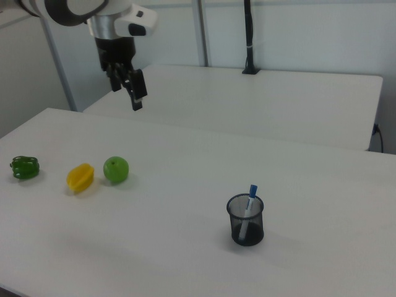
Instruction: Place marker
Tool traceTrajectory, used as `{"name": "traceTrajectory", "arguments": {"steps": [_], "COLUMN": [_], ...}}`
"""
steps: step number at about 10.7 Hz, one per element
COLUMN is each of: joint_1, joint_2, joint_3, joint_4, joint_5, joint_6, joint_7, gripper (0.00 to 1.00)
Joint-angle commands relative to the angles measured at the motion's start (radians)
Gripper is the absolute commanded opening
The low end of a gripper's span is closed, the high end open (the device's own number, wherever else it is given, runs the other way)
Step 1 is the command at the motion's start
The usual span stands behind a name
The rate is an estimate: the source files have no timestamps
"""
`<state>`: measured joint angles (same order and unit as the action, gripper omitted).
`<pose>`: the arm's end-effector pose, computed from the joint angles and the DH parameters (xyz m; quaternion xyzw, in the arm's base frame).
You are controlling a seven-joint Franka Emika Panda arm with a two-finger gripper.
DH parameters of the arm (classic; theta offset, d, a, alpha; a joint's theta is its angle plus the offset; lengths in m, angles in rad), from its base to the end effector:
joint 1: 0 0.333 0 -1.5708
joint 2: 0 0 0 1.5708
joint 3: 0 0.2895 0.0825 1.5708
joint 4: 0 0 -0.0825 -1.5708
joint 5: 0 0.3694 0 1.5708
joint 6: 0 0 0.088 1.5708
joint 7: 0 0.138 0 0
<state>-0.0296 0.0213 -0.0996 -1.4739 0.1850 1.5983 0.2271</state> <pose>0.5510 -0.0459 0.6049 -0.9792 0.1740 -0.0468 0.0937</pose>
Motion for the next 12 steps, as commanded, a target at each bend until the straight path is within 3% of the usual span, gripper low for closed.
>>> {"name": "traceTrajectory", "arguments": {"steps": [1, 3, 5, 8, 12], "joint_1": [0.007, 0.049, 0.083, 0.123, 0.125], "joint_2": [-0.011, -0.023, -0.060, -0.072, -0.086], "joint_3": [0.096, 0.098, 0.087, 0.031, 0.029], "joint_4": [-0.025, -0.064, -0.132, -0.158, -0.172], "joint_5": [-0.096, -0.165, -0.174, -0.170, -0.159], "joint_6": [-0.017, 0.017, 0.075, 0.089, 0.092], "joint_7": [0.021, -0.033, -0.157, -0.306, -0.311], "gripper": [1.00, 1.00, 1.00, 1.00, 1.00]}}
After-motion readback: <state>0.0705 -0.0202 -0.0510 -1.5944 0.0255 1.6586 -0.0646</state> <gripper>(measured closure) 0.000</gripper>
